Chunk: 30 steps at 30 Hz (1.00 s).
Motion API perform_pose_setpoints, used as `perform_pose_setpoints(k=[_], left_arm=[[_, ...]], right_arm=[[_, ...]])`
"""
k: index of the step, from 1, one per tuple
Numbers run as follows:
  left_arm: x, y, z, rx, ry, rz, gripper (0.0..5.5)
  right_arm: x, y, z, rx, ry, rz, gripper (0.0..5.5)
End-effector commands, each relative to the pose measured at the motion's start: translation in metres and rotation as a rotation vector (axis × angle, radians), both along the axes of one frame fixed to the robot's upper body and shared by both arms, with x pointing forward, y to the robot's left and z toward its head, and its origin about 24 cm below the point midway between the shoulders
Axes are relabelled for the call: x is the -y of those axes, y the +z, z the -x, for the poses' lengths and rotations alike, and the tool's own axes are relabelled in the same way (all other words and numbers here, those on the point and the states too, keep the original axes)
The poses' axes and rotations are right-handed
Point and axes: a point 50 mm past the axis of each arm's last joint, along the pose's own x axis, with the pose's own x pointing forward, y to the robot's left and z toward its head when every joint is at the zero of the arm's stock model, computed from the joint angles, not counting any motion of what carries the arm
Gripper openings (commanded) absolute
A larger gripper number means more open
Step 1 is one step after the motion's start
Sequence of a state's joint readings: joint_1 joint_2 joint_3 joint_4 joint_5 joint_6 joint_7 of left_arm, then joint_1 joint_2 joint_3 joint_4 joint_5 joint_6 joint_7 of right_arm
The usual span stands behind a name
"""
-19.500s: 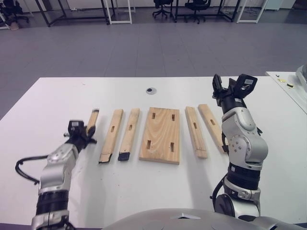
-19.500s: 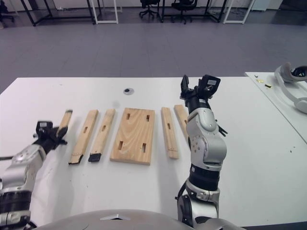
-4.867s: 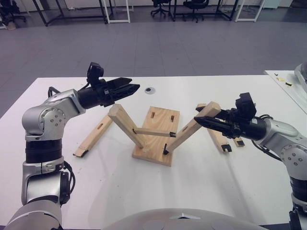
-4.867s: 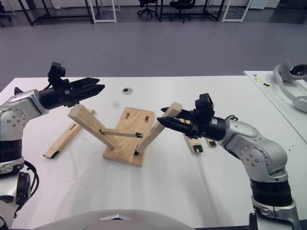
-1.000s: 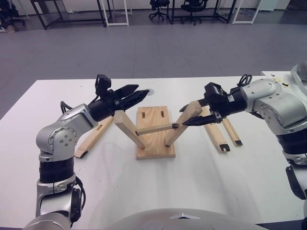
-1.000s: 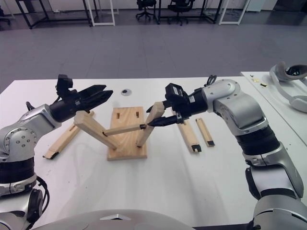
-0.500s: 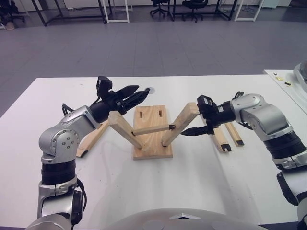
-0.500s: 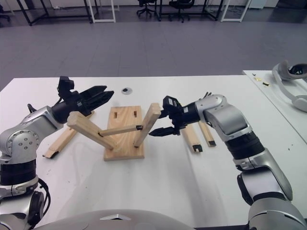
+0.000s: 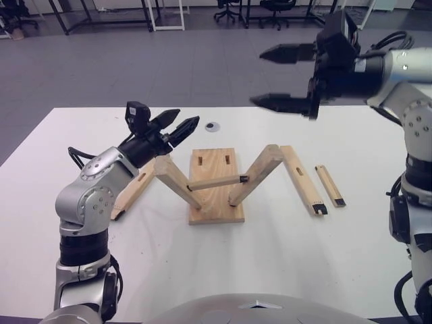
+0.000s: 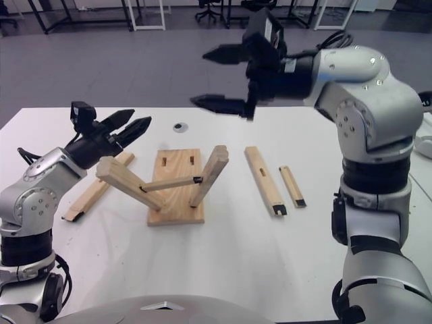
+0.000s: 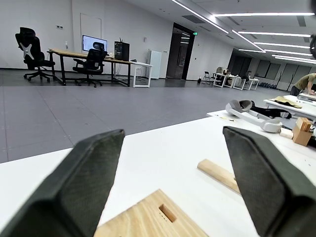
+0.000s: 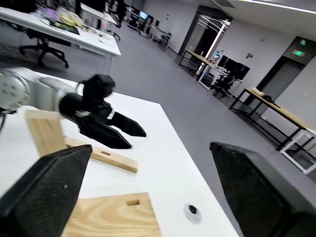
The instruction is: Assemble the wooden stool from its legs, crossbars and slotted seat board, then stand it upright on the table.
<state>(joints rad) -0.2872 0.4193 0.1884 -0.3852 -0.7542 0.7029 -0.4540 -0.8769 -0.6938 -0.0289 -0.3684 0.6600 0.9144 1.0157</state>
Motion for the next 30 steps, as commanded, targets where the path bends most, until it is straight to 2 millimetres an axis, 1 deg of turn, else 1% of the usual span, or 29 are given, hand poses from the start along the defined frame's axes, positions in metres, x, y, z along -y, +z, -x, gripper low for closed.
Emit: perform_pose_setpoints(k=[1,3,7,9,12,14,15,17,19,22,24,26,27,30], left_arm=[[0.003,-0.002,0.002,0.0,0.011,-0.005,3.67],[0.003,0.001,0.0,0.007,0.008,-0.004,3.67],[0.003,0.002,0.001,0.016,0.002,-0.005,3.67],[-0.001,0.003,0.002,0.021,0.023,0.009,3.67],[-0.002,0.003,0.003,0.025,0.031,0.018,3.67],[-0.001,0.004,0.003,0.03,0.034,0.023,3.67],[-0.001,0.005,0.003,0.032,0.036,0.026,3.67],[0.0,0.005,0.004,0.033,0.038,0.03,3.67],[0.0,0.004,0.005,0.03,0.044,0.034,3.67],[0.0,0.003,0.008,0.023,0.055,0.042,3.67],[-0.001,0.003,0.008,0.02,0.058,0.045,3.67],[-0.002,0.004,0.008,0.018,0.059,0.044,3.67],[-0.002,0.004,0.009,0.018,0.059,0.043,3.67],[-0.003,0.004,0.008,0.018,0.063,0.042,3.67]], right_arm=[[0.002,-0.016,0.02,-0.094,0.05,0.045,4.45],[0.007,-0.023,0.022,-0.114,0.035,0.091,4.45],[0.019,-0.041,0.009,-0.083,-0.103,0.19,4.45],[0.024,-0.047,0.007,-0.074,-0.116,0.236,4.45],[0.029,-0.053,0.003,-0.058,-0.129,0.287,4.45],[0.032,-0.055,-0.008,0.014,-0.2,0.318,4.45],[0.033,-0.054,-0.016,0.042,-0.251,0.302,4.45],[0.03,-0.049,-0.025,0.1,-0.305,0.25,4.45],[0.026,-0.04,-0.027,0.192,-0.333,0.224,4.45],[0.001,-0.029,-0.009,0.344,-0.264,0.143,4.45],[-0.011,-0.03,0.001,0.477,-0.258,0.117,4.45],[-0.017,-0.045,0.011,0.543,-0.264,0.163,4.45],[-0.017,-0.058,0.015,0.539,-0.267,0.202,4.45],[-0.019,-0.102,0.021,0.602,-0.283,0.375,4.45]])
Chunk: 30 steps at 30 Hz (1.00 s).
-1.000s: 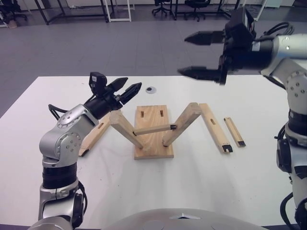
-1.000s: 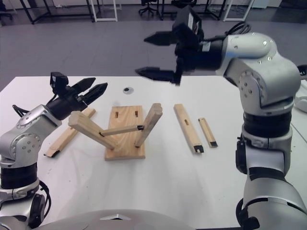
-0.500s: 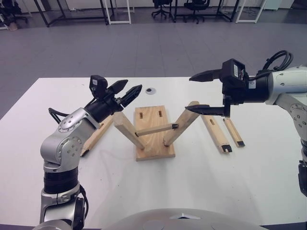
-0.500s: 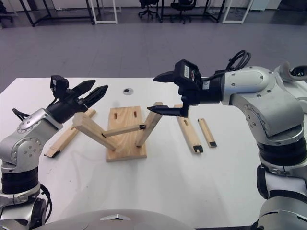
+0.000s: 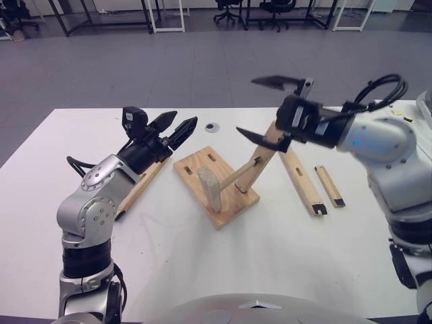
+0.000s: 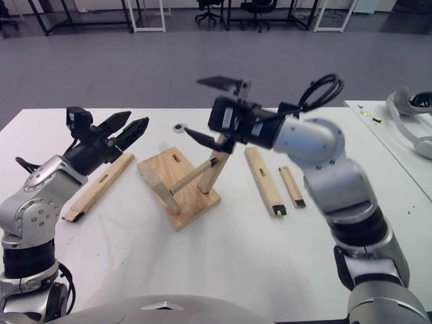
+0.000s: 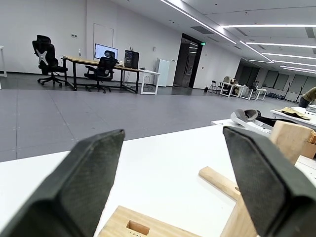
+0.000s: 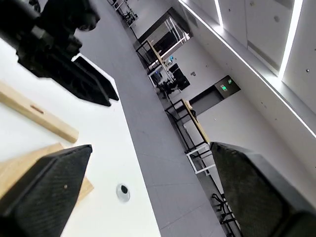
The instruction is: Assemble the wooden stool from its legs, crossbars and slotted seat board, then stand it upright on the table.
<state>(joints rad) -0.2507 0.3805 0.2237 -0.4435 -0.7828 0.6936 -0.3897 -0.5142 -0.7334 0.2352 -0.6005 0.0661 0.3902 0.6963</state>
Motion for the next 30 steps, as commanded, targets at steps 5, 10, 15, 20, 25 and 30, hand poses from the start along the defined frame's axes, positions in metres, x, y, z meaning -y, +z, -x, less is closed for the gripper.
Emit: perform_pose_setpoints(k=[5,10,15,20,25,30], left_arm=[[0.0,0.004,-0.002,0.007,-0.01,-0.017,3.67],[0.002,0.001,-0.001,0.004,-0.005,-0.01,3.67],[0.002,0.0,-0.001,0.0,-0.005,-0.006,3.67],[0.003,0.002,-0.001,0.004,-0.012,-0.01,3.67],[0.003,0.004,-0.002,0.007,-0.017,-0.015,3.67],[0.005,0.003,-0.001,0.007,-0.011,-0.011,3.67]], right_arm=[[-0.009,-0.076,0.01,0.0,-0.064,0.264,4.45],[-0.008,-0.063,0.004,0.05,-0.112,0.22,4.45],[-0.008,-0.023,-0.007,0.319,-0.242,0.044,4.45],[-0.004,-0.071,0.0,0.202,-0.219,0.218,4.45],[0.001,-0.103,0.006,0.105,-0.206,0.286,4.45],[0.002,-0.086,-0.003,0.183,-0.232,0.236,4.45]])
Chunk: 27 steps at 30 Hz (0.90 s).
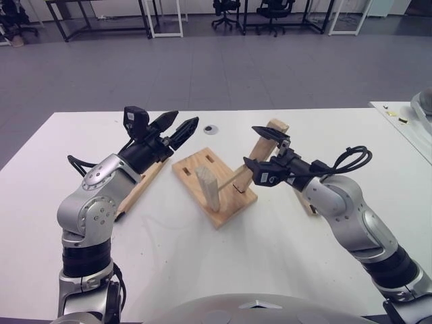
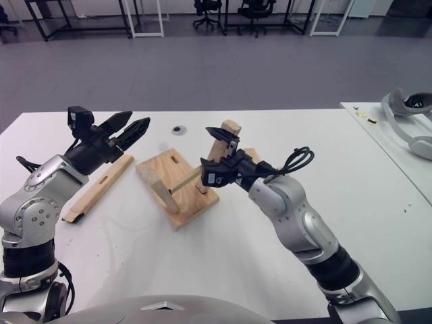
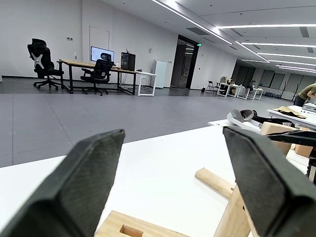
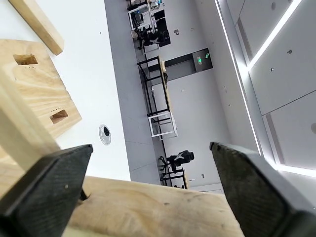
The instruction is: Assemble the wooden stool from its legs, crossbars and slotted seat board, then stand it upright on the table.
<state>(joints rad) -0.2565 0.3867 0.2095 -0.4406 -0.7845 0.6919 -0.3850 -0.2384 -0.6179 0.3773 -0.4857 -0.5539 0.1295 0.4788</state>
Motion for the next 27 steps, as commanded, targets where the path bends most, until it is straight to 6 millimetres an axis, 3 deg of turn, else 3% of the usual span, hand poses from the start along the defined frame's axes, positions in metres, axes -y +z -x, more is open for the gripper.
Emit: perform_pose_setpoints(k=[1,5,8,10,11,13,14,15,24,25,27], left_arm=[[0.003,0.003,0.0,0.008,-0.001,-0.003,3.67],[0.004,0.001,-0.001,0.008,0.002,0.003,3.67],[0.004,0.001,-0.001,0.01,0.001,0.005,3.67],[0.004,0.001,-0.001,0.013,-0.004,0.005,3.67],[0.004,0.002,-0.002,0.014,-0.006,0.004,3.67],[0.005,0.002,-0.002,0.014,-0.015,0.0,3.67],[0.004,0.002,-0.002,0.013,-0.014,-0.002,3.67],[0.003,0.002,-0.001,0.012,-0.013,-0.003,3.67],[0.006,0.001,-0.001,0.012,-0.006,0.005,3.67],[0.007,0.001,0.0,0.015,-0.006,0.006,3.67],[0.01,0.002,0.0,0.021,-0.01,0.008,3.67]], right_arm=[[0.003,0.001,-0.008,-0.017,-0.023,-0.023,4.45],[-0.005,0.05,-0.015,0.185,-0.003,-0.24,4.45],[-0.006,0.066,-0.015,0.292,0.003,-0.331,4.45],[-0.007,0.05,-0.014,0.252,0.001,-0.306,4.45],[-0.006,0.025,-0.013,0.132,-0.002,-0.241,4.45],[0.015,-0.044,-0.003,-0.153,-0.076,-0.066,4.45],[0.025,-0.064,0.006,-0.272,-0.112,-0.034,4.45],[0.03,-0.071,0.01,-0.312,-0.134,-0.039,4.45],[0.012,-0.014,-0.009,-0.124,-0.046,-0.198,4.45],[0.017,-0.015,-0.013,-0.149,-0.052,-0.199,4.45],[0.045,-0.029,-0.023,-0.257,-0.11,-0.134,4.45]])
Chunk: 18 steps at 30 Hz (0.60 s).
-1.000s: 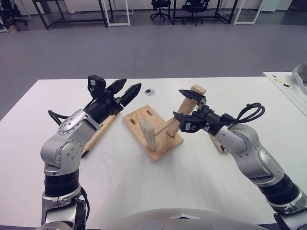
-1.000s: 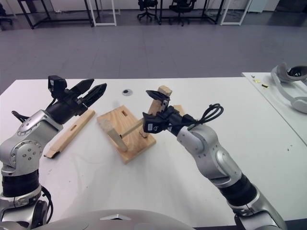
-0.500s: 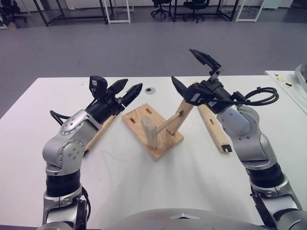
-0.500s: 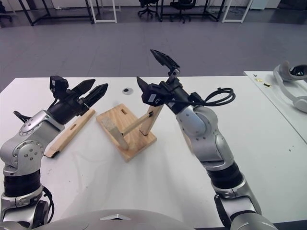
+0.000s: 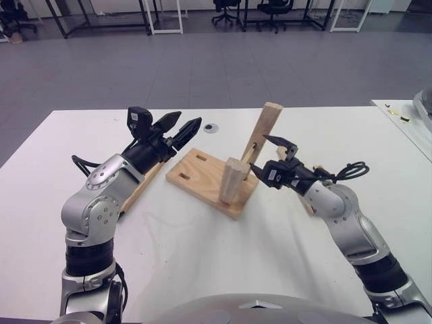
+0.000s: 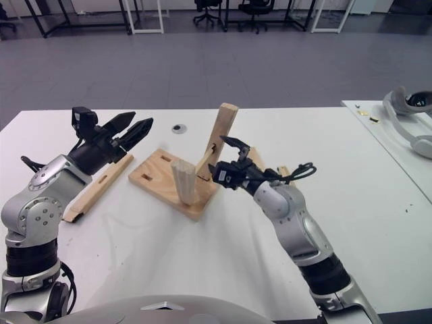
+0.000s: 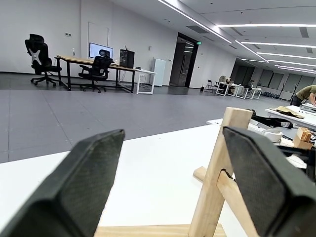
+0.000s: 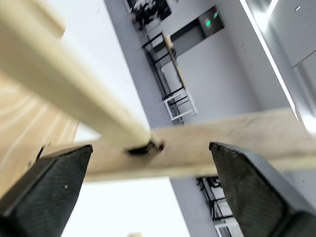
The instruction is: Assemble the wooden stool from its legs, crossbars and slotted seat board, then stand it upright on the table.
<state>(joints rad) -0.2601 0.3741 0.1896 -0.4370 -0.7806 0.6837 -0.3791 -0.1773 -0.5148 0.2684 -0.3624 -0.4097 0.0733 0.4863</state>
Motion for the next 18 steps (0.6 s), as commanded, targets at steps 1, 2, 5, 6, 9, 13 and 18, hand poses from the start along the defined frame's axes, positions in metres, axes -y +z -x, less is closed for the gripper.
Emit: perform_pose_setpoints(k=[1,2,5,6,9,13,18], left_arm=[[0.005,0.004,0.001,0.027,0.0,0.001,3.67],[0.006,0.004,0.001,0.029,-0.003,0.001,3.67],[0.005,0.007,-0.001,0.039,-0.011,-0.004,3.67],[0.005,0.007,-0.001,0.042,-0.014,-0.005,3.67],[0.016,0.005,0.007,0.031,-0.083,-0.015,3.67],[0.024,-0.018,0.03,-0.088,-0.232,-0.084,3.67],[-0.002,-0.05,0.061,-0.231,-0.088,-0.154,3.67]], right_arm=[[0.045,-0.015,-0.019,-0.158,-0.063,0.073,4.45],[0.055,-0.02,-0.02,-0.215,-0.015,0.111,4.45],[0.083,-0.027,-0.023,-0.411,0.151,0.169,4.45],[0.092,-0.024,-0.034,-0.417,0.112,0.173,4.45],[0.103,0.007,-0.092,-0.253,-0.11,0.057,4.45],[0.085,0.052,-0.135,-0.092,-0.21,-0.183,4.45],[0.057,0.061,-0.136,-0.165,-0.008,-0.375,4.45]])
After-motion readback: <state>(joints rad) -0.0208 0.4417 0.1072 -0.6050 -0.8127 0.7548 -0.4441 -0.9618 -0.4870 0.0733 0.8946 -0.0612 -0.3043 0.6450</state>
